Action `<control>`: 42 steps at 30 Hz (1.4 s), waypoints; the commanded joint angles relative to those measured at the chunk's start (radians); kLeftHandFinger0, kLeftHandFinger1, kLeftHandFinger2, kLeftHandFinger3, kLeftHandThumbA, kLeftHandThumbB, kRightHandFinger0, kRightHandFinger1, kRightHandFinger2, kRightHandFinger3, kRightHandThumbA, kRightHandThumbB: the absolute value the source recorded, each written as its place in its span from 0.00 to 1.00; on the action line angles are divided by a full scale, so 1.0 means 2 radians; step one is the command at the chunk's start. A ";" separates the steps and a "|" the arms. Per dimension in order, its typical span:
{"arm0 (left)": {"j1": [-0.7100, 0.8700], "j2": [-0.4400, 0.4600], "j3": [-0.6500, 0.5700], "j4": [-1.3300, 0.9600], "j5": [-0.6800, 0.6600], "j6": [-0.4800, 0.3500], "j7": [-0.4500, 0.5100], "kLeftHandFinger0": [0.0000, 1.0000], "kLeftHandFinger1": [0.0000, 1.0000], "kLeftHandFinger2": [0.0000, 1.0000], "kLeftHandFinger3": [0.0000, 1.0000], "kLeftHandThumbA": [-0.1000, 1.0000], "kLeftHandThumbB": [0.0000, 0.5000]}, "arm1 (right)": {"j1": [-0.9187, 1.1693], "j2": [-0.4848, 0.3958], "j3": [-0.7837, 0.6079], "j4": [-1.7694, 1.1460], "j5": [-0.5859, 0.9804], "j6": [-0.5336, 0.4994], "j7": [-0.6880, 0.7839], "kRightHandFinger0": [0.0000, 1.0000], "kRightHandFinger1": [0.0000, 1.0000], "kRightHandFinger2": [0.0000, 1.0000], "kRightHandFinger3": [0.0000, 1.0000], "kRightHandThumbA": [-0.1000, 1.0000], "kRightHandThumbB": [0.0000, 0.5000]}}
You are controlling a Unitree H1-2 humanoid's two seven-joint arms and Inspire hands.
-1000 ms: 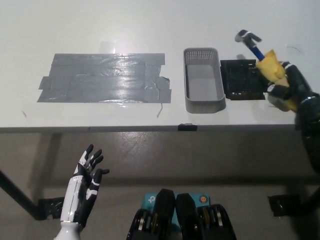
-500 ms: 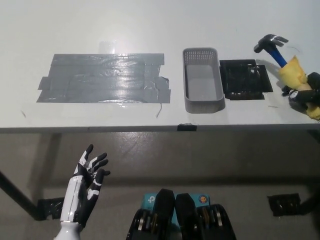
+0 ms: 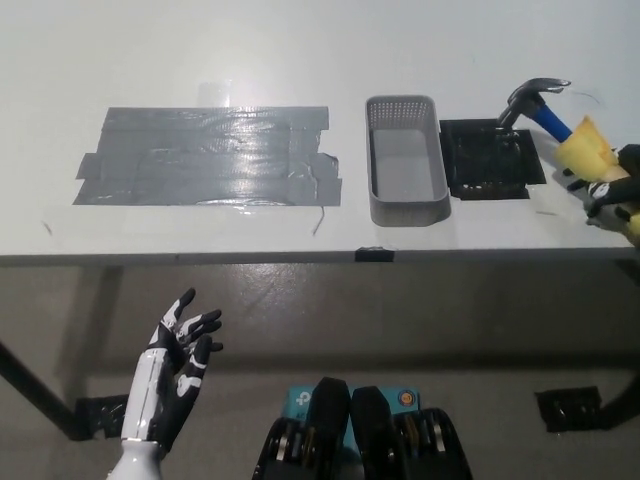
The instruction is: The robot picks the hammer with right hand and hits the black area on the desk and places it back.
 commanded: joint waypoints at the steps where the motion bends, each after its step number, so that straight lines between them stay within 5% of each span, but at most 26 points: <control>1: -0.019 0.010 -0.001 -0.009 0.011 -0.018 0.002 0.65 0.74 0.73 0.91 0.79 0.00 | -0.110 -0.075 0.037 -0.074 0.008 0.027 0.116 0.03 0.51 0.93 0.86 0.00 0.30; 3: -0.019 0.010 -0.001 -0.010 0.009 -0.020 0.001 0.64 0.73 0.73 0.90 0.78 0.00 | -0.110 -0.077 0.052 -0.076 -0.002 0.020 0.115 0.04 0.56 1.00 0.92 0.00 0.27; 4: -0.019 0.010 -0.001 -0.010 0.007 -0.020 0.001 0.64 0.72 0.72 0.90 0.78 0.00 | -0.110 -0.078 0.055 -0.076 0.001 0.026 0.116 0.26 0.73 1.00 0.95 0.00 0.24; 5: -0.018 0.010 -0.002 -0.010 0.010 -0.020 0.002 0.63 0.72 0.72 0.89 0.80 0.00 | -0.109 -0.078 0.058 -0.077 0.002 0.028 0.115 0.42 0.77 1.00 0.99 0.00 0.25; 7: -0.019 0.010 -0.002 -0.009 0.013 -0.021 0.004 0.62 0.71 0.71 0.88 0.81 0.00 | -0.109 -0.078 0.062 -0.075 -0.001 0.031 0.113 0.17 0.64 1.00 0.95 0.00 0.25; 9: -0.019 0.010 -0.002 -0.009 0.015 -0.020 0.005 0.62 0.70 0.71 0.87 0.82 0.00 | -0.109 -0.080 0.068 -0.079 -0.004 0.031 0.111 0.03 0.59 1.00 0.99 0.00 0.26; 12: -0.018 0.009 -0.002 -0.011 0.010 -0.016 0.003 0.63 0.71 0.70 0.87 0.81 0.00 | -0.108 -0.080 0.070 -0.082 -0.007 0.031 0.111 0.05 0.57 0.96 1.00 0.00 0.25; 13: -0.018 0.009 -0.002 -0.011 0.011 -0.016 0.003 0.63 0.71 0.70 0.87 0.81 0.00 | -0.107 -0.082 0.073 -0.084 -0.007 0.031 0.110 0.12 0.62 1.00 1.00 0.00 0.26; 14: -0.018 0.009 -0.002 -0.010 0.015 -0.021 0.004 0.63 0.70 0.70 0.87 0.83 0.00 | -0.106 -0.082 0.070 -0.086 -0.005 0.031 0.108 0.43 0.84 1.00 1.00 0.00 0.26; 16: -0.019 0.011 -0.003 -0.010 0.017 -0.022 0.004 0.62 0.70 0.70 0.87 0.84 0.00 | -0.104 -0.085 0.063 -0.094 0.002 0.030 0.103 0.25 0.72 1.00 0.98 0.00 0.22; 17: -0.020 0.011 -0.003 -0.009 0.018 -0.022 0.004 0.62 0.69 0.70 0.88 0.84 0.00 | -0.107 -0.084 0.050 -0.087 0.011 0.030 0.101 0.06 0.56 0.92 0.89 0.00 0.27; 18: -0.021 0.011 -0.003 -0.009 0.016 -0.021 0.004 0.62 0.69 0.70 0.87 0.84 0.00 | -0.114 -0.082 0.027 -0.071 0.026 0.031 0.099 0.00 0.44 0.77 0.85 0.00 0.25; 20: -0.021 0.010 -0.002 -0.008 0.015 -0.022 0.004 0.62 0.69 0.70 0.87 0.83 0.00 | -0.121 -0.082 0.002 -0.064 0.036 0.031 0.097 0.04 0.46 0.77 0.85 0.00 0.22; 21: -0.022 0.010 -0.002 -0.008 0.017 -0.024 0.005 0.61 0.68 0.69 0.86 0.82 0.01 | -0.135 -0.082 -0.022 -0.045 0.056 0.031 0.095 0.07 0.50 0.82 0.85 0.00 0.11; 23: -0.022 0.011 -0.003 -0.011 0.018 -0.020 0.004 0.61 0.68 0.69 0.87 0.84 0.00 | -0.141 -0.085 -0.042 -0.045 0.064 0.031 0.089 0.07 0.49 0.82 0.91 0.00 0.13; 24: -0.022 0.010 -0.002 -0.011 0.013 -0.020 0.003 0.61 0.68 0.69 0.87 0.84 0.01 | -0.153 -0.085 -0.065 -0.025 0.086 0.031 0.095 0.01 0.39 0.72 0.86 0.00 0.15; 25: -0.023 0.010 -0.003 -0.011 0.013 -0.017 0.002 0.61 0.69 0.70 0.87 0.84 0.01 | -0.155 -0.089 -0.070 -0.032 0.079 0.031 0.090 0.04 0.43 0.76 0.85 0.00 0.21; 29: -0.025 0.011 -0.004 -0.010 0.014 -0.018 0.001 0.61 0.69 0.70 0.86 0.84 0.00 | -0.175 -0.098 -0.096 -0.023 0.092 0.031 0.096 0.00 0.41 0.75 0.94 0.00 0.11; 33: -0.025 0.010 -0.004 -0.012 0.019 -0.013 0.003 0.61 0.69 0.70 0.85 0.86 0.00 | -0.193 -0.099 -0.134 -0.014 0.117 0.031 0.078 0.00 0.42 0.74 0.87 0.00 0.24; 37: -0.027 0.011 -0.003 -0.016 0.021 -0.010 0.003 0.61 0.69 0.70 0.85 0.86 0.00 | -0.207 -0.095 -0.164 -0.004 0.138 0.031 0.069 0.00 0.37 0.69 0.78 0.00 0.20; 39: -0.028 0.010 -0.004 -0.012 0.020 -0.016 0.003 0.60 0.69 0.69 0.84 0.86 0.00 | -0.194 -0.086 -0.165 -0.012 0.141 0.031 0.066 0.00 0.38 0.70 0.91 0.00 0.24; 42: -0.029 0.010 -0.004 -0.009 0.021 -0.021 0.003 0.59 0.67 0.69 0.83 0.84 0.00 | -0.170 -0.080 -0.133 -0.037 0.117 0.031 0.071 0.01 0.46 0.80 0.95 0.00 0.24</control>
